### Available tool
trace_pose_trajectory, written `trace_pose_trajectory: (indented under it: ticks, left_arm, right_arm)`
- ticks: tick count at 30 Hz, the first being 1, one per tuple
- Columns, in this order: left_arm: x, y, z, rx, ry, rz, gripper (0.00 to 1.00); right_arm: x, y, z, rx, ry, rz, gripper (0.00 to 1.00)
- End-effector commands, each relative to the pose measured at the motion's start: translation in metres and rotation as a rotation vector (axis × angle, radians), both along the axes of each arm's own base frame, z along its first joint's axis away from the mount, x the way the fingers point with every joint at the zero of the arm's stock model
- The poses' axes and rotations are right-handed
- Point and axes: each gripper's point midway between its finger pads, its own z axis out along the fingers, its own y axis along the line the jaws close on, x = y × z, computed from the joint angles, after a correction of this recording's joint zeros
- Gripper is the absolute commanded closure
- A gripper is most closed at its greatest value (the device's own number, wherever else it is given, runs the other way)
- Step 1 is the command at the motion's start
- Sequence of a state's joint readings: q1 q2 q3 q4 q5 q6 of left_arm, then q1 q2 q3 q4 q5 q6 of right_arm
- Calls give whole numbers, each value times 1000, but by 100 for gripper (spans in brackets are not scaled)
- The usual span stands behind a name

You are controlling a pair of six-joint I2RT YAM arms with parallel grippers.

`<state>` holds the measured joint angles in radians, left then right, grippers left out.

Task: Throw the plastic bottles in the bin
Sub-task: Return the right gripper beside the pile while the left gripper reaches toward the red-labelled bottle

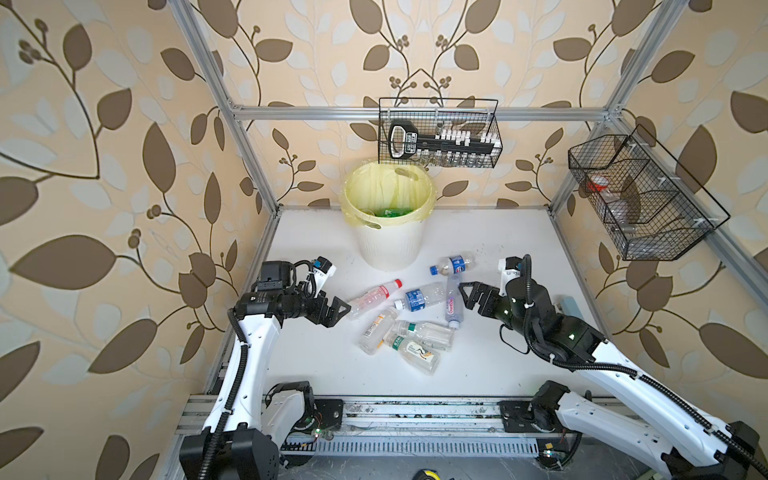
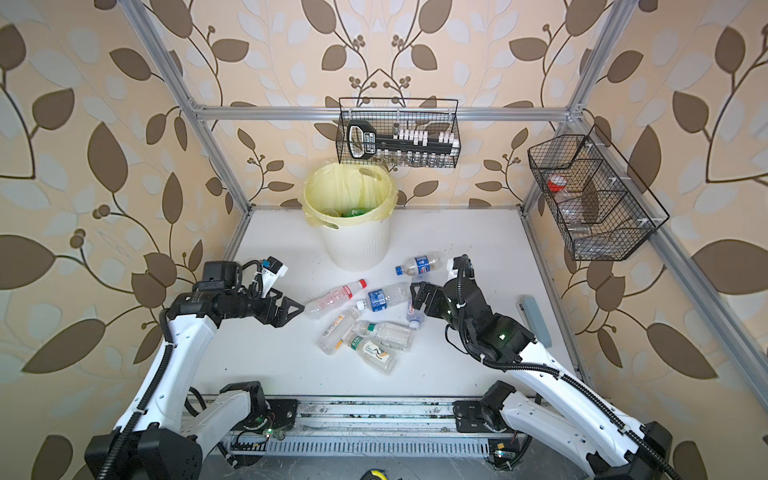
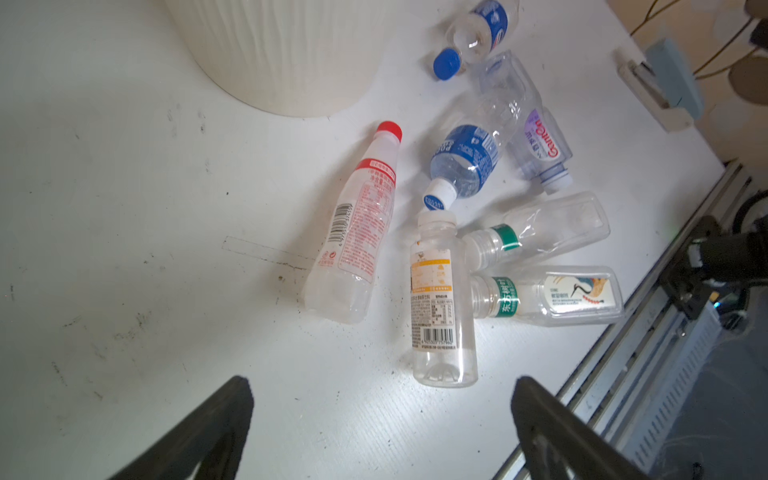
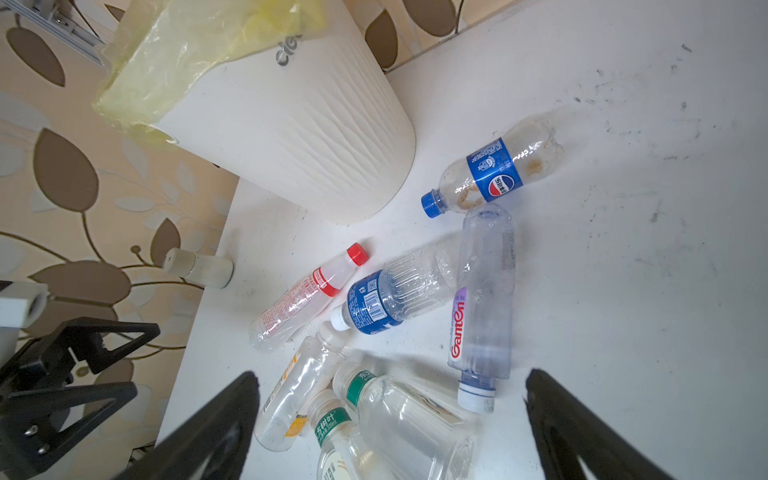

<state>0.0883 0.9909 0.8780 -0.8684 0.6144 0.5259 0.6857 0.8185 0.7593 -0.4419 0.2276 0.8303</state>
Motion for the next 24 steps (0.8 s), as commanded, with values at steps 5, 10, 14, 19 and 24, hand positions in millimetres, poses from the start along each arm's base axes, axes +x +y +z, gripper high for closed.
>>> trace_pose_trajectory:
  ticks: [5,10,14,19,24]
  left_arm:
    - [18,-8,-6,110,-22,-88,1]
    - [39,-9,-16,129,62,-110,1]
    - [54,-15,-22,119,95,-124,3]
    - [56,-23,-40,147,128,-160,4]
    - [57,-28,-57,176,141,-186,6]
  right_arm:
    - [-8,-3,-5,44,20,-8,0]
    - [-13,-4,-9,80,35,4,0]
    - [-17,-13,-15,81,37,-18,0]
    - [-22,-24,-24,86,48,-36,0]
    - [-24,-33,-29,77,54,-53,0]
